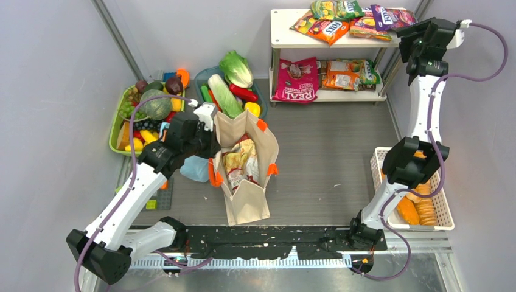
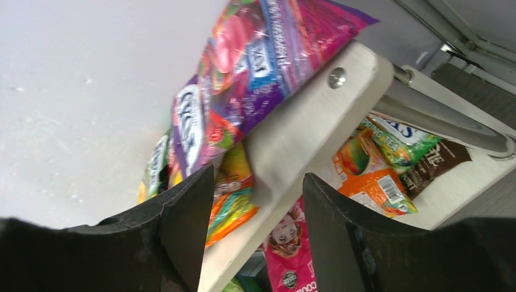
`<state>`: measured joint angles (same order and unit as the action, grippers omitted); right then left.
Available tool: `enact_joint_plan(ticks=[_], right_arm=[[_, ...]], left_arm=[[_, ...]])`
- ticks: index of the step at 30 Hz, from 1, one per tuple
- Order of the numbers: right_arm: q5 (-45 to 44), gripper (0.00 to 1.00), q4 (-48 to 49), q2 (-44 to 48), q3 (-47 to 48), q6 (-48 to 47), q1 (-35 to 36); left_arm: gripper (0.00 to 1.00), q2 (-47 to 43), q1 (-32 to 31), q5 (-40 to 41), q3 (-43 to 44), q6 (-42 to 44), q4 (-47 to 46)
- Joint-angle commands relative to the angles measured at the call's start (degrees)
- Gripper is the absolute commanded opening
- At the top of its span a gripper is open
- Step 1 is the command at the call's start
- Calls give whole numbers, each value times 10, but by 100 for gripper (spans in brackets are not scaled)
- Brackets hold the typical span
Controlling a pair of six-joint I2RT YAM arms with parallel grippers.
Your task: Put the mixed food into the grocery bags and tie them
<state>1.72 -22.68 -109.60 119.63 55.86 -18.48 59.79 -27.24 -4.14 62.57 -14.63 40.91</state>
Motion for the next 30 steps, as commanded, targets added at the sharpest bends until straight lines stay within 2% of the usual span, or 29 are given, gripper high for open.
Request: enact_joint_plan(ticks=[1, 6, 12, 20, 23, 28, 30], right_arm=[[12, 63, 53, 56, 1, 12, 1], [13, 63, 66, 52, -1, 23, 1], [39, 63, 35, -18, 97, 62, 1], [44, 58, 58, -61, 116, 116, 1], [48, 59, 62, -62, 111, 126, 1], [35, 61, 94, -38, 51, 133, 1], [32, 62, 96, -43, 60, 137, 1]], left_arm=[[0, 4, 3, 2, 4, 10, -12], [0, 2, 3, 1, 4, 10, -12], [0, 7, 3, 4, 5, 10, -11], [0, 12, 4, 18, 8, 12, -7], [0, 16, 4, 19, 11, 13, -6], [0, 16, 3, 19, 10, 14, -5], [0, 16, 4, 19, 10, 14, -5]])
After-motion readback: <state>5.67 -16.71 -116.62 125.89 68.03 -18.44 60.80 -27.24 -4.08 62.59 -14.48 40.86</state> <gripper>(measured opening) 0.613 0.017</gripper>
